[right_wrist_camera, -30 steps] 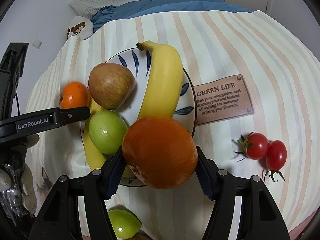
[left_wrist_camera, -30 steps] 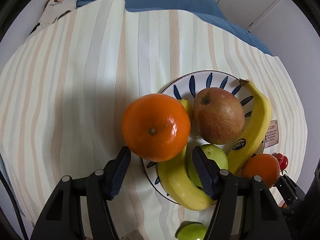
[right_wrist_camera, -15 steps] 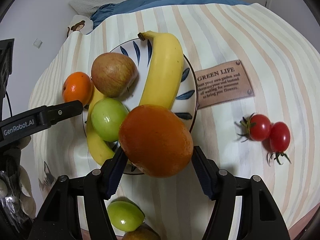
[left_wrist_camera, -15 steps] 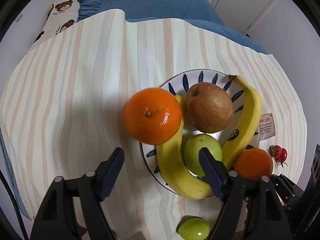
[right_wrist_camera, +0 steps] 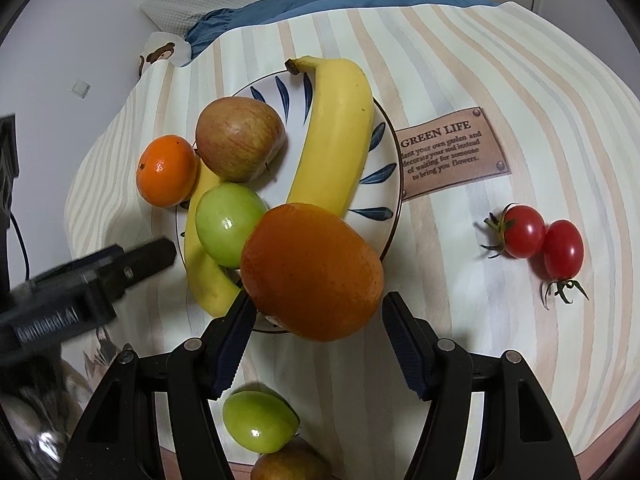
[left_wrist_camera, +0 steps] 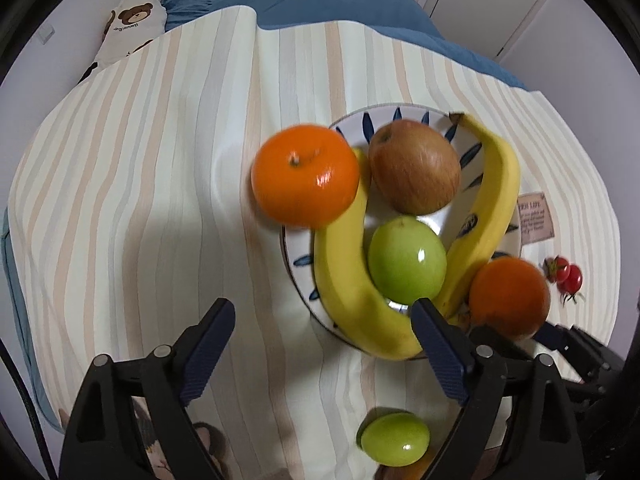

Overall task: Organize fruits
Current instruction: 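Open both tools and withdraw them back toward the remaining fruit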

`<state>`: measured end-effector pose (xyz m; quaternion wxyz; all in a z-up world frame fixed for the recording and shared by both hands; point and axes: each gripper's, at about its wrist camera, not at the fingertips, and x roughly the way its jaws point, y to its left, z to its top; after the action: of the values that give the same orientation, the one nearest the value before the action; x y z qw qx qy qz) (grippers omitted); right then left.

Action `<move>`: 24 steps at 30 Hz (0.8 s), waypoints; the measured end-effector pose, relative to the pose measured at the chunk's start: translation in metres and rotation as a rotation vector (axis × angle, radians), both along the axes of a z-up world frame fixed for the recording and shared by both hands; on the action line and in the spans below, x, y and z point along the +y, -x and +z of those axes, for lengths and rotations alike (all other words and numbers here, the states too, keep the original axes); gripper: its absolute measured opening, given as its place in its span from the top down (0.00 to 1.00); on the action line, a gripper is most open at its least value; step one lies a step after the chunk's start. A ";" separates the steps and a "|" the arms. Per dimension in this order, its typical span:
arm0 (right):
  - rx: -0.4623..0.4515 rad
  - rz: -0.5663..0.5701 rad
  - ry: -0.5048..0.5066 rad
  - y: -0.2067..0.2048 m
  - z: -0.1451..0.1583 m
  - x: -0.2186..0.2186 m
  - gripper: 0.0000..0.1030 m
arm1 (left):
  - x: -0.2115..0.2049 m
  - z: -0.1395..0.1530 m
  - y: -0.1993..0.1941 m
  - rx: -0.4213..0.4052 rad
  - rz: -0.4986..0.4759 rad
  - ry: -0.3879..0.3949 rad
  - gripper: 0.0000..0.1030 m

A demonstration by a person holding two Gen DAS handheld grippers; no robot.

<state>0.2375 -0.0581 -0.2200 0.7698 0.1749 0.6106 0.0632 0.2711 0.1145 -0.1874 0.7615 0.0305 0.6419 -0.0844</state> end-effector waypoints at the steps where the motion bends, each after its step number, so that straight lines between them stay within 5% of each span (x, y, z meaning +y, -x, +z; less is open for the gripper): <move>1: -0.002 0.001 0.001 0.000 0.001 -0.001 0.34 | 0.000 0.000 0.002 -0.002 0.001 -0.002 0.12; 7: -0.005 0.007 0.019 0.008 0.012 0.002 0.32 | 0.005 0.011 0.018 -0.052 0.022 -0.022 0.13; 13: -0.058 -0.001 0.093 0.023 0.046 -0.002 0.09 | 0.013 0.045 0.037 -0.141 0.049 -0.025 0.13; 24: -0.259 0.017 0.245 0.067 0.136 -0.009 0.04 | 0.013 0.125 0.092 -0.306 0.054 -0.020 0.12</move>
<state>0.1709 -0.0670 -0.0843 0.8571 0.0650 0.5108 0.0171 0.1793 0.1274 -0.0624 0.8520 0.0335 0.5199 -0.0518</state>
